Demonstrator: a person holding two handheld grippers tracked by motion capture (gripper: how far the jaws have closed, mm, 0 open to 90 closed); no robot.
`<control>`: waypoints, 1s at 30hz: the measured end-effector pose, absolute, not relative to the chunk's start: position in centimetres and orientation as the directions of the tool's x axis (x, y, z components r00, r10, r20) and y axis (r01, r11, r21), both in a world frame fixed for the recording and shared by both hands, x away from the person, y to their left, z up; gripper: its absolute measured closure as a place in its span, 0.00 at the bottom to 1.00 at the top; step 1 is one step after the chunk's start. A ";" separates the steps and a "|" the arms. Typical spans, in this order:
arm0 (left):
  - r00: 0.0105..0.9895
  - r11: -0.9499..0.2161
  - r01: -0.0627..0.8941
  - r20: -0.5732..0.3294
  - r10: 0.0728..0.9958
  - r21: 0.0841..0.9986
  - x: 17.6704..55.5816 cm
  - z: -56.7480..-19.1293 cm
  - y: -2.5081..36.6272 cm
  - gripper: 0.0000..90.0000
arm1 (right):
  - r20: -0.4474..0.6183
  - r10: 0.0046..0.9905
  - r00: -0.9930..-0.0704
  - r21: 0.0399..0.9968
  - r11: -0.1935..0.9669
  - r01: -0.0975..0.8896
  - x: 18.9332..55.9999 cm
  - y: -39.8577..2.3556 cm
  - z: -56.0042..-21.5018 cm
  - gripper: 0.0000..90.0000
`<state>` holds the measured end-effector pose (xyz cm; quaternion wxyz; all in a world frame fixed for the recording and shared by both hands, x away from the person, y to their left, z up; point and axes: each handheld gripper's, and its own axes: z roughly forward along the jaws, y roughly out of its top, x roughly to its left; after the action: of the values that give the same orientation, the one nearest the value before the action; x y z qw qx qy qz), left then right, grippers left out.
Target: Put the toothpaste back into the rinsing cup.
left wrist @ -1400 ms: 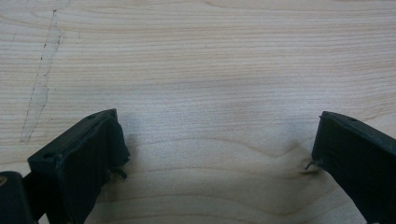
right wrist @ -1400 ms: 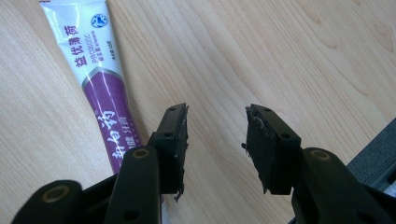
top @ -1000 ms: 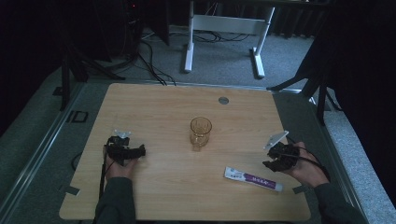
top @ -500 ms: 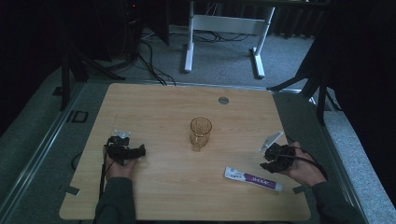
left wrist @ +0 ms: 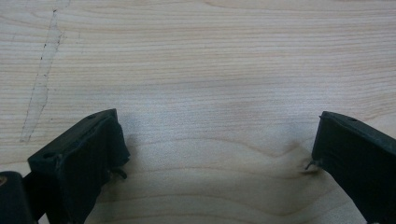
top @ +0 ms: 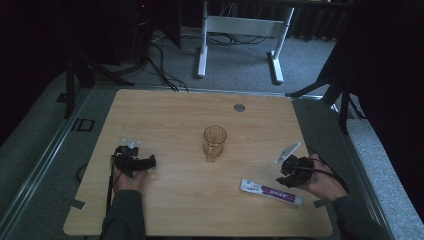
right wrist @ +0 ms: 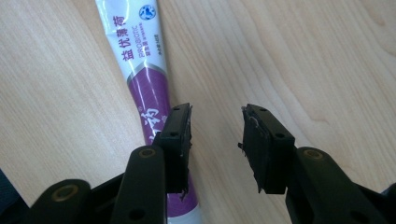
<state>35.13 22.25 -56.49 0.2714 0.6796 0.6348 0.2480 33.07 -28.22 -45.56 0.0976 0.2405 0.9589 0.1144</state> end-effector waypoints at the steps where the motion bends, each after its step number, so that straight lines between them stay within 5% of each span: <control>1: 0.071 -0.047 0.728 -0.007 0.997 0.684 35.1 -56.5 22.3 0.02 | -0.130 0.481 -0.867 0.265 0.859 0.437 33.1 -28.2 -45.6 0.68; 30: 0.071 -0.047 0.728 -0.007 0.997 0.684 35.1 -56.5 22.3 0.02 | -0.098 0.416 -0.904 0.169 0.902 0.397 32.9 -26.3 -46.4 0.70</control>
<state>35.13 22.25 -56.49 0.2714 0.6796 0.6348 0.2480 32.94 -26.34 -46.38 0.0658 0.2088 0.9730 0.0729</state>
